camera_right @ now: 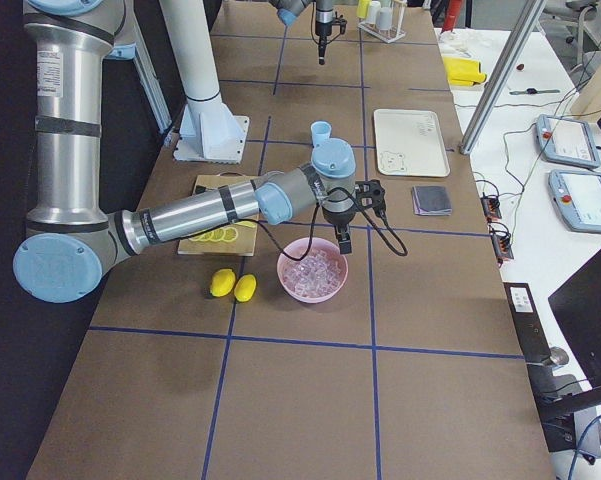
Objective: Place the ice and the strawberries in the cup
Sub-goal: 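Carry the strawberry with the left gripper over the blue cup and release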
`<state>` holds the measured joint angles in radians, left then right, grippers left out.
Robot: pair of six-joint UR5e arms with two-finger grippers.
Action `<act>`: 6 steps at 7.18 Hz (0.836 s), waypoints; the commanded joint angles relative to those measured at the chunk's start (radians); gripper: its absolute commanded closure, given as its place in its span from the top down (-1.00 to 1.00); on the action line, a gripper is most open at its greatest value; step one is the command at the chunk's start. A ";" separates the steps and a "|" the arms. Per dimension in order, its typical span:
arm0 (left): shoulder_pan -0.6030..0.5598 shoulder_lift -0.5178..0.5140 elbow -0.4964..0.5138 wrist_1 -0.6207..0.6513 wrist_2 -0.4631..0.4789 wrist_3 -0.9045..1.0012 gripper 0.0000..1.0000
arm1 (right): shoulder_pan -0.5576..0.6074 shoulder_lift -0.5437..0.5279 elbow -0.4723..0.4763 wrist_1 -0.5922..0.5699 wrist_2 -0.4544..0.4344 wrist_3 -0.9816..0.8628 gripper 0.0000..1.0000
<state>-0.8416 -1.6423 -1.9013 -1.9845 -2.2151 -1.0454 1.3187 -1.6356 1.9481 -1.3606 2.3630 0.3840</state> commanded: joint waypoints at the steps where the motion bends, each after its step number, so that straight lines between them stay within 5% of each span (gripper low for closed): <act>1: 0.130 -0.339 0.001 0.230 0.006 -0.184 -1.00 | 0.008 0.003 0.006 0.000 0.001 0.001 0.99; 3: 0.240 -0.557 0.082 0.290 0.070 -0.303 -1.00 | 0.008 0.005 0.005 0.002 0.001 0.001 0.99; 5: 0.282 -0.753 0.273 0.285 0.135 -0.301 -1.00 | 0.010 0.005 0.011 0.003 0.001 0.004 0.99; 6: 0.285 -0.783 0.331 0.282 0.135 -0.298 -0.92 | 0.008 0.003 0.015 0.003 0.001 0.009 0.99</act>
<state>-0.5659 -2.3550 -1.6587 -1.7008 -2.0919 -1.3437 1.3275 -1.6315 1.9583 -1.3578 2.3635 0.3882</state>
